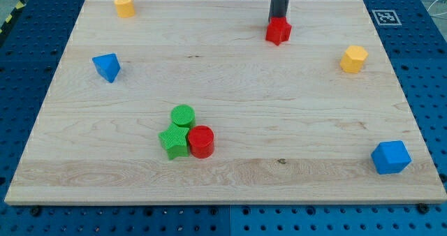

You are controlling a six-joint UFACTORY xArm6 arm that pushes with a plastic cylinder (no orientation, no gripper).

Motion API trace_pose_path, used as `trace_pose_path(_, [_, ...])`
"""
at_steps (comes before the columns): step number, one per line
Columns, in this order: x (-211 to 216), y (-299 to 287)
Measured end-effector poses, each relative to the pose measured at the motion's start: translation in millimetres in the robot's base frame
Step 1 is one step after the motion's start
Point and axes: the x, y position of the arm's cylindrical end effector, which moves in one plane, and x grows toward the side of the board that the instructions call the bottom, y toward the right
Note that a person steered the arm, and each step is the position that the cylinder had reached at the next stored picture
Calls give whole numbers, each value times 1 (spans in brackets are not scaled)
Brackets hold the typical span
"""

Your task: Slide the red star towards the group of blocks

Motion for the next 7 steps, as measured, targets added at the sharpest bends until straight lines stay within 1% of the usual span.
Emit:
trace_pose_path(2, [94,-48])
trace_pose_path(3, [97,-68])
trace_pose_path(5, [49,-66])
trace_pose_path(6, [40,-33])
trace_pose_path(7, [40,6])
